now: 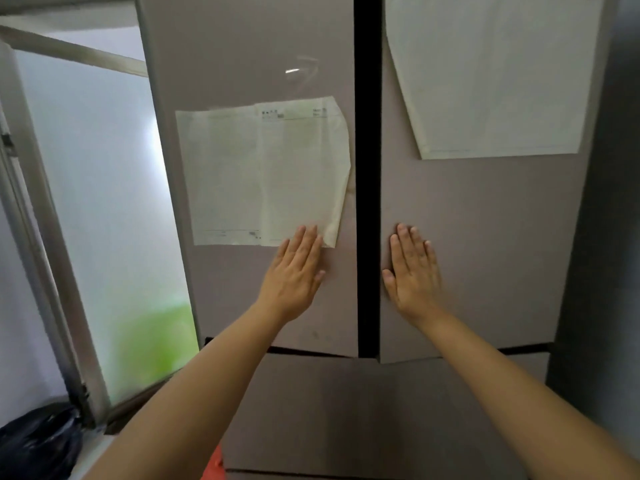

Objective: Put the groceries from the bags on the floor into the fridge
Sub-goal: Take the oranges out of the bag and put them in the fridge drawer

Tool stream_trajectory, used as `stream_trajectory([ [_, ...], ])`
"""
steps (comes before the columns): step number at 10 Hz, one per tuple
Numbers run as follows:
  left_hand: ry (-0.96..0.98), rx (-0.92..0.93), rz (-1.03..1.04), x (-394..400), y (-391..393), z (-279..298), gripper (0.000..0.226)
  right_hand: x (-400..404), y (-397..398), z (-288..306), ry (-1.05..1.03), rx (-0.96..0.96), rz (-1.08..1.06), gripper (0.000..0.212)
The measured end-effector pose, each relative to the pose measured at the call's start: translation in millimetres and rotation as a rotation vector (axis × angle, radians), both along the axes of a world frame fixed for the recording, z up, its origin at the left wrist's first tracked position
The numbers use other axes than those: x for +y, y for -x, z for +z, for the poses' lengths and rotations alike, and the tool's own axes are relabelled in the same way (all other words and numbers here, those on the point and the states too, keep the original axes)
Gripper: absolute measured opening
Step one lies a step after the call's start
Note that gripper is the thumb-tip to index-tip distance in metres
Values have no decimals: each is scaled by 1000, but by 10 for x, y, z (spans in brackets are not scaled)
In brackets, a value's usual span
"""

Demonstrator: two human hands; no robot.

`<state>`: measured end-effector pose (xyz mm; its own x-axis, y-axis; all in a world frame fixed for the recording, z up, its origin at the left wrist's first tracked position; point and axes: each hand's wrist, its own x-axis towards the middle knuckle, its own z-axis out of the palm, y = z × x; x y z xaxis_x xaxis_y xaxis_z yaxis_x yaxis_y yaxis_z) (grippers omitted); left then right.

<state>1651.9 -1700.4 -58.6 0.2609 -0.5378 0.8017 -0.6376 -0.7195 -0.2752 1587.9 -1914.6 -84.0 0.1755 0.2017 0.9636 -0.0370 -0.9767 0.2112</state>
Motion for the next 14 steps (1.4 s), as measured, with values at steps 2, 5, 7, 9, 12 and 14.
stream_trajectory([
  [2,115,-370,-195,-161,-556,-195,58,-35,-137,-76,18,-21,-63,56],
  [5,189,-498,-277,-287,-732,-235,60,-57,-360,-94,37,-99,-115,56],
  [7,198,-511,-226,-395,-850,-257,61,-51,-476,-110,53,-90,-162,56],
  [9,203,-504,-166,-409,-870,-253,55,-34,-594,-123,78,-118,-199,57],
  [12,185,-521,-169,-401,-901,-324,61,-44,-612,-137,64,-95,-245,56],
  [14,228,-486,-191,-399,-874,-286,62,81,-520,-46,-30,-83,-177,53],
])
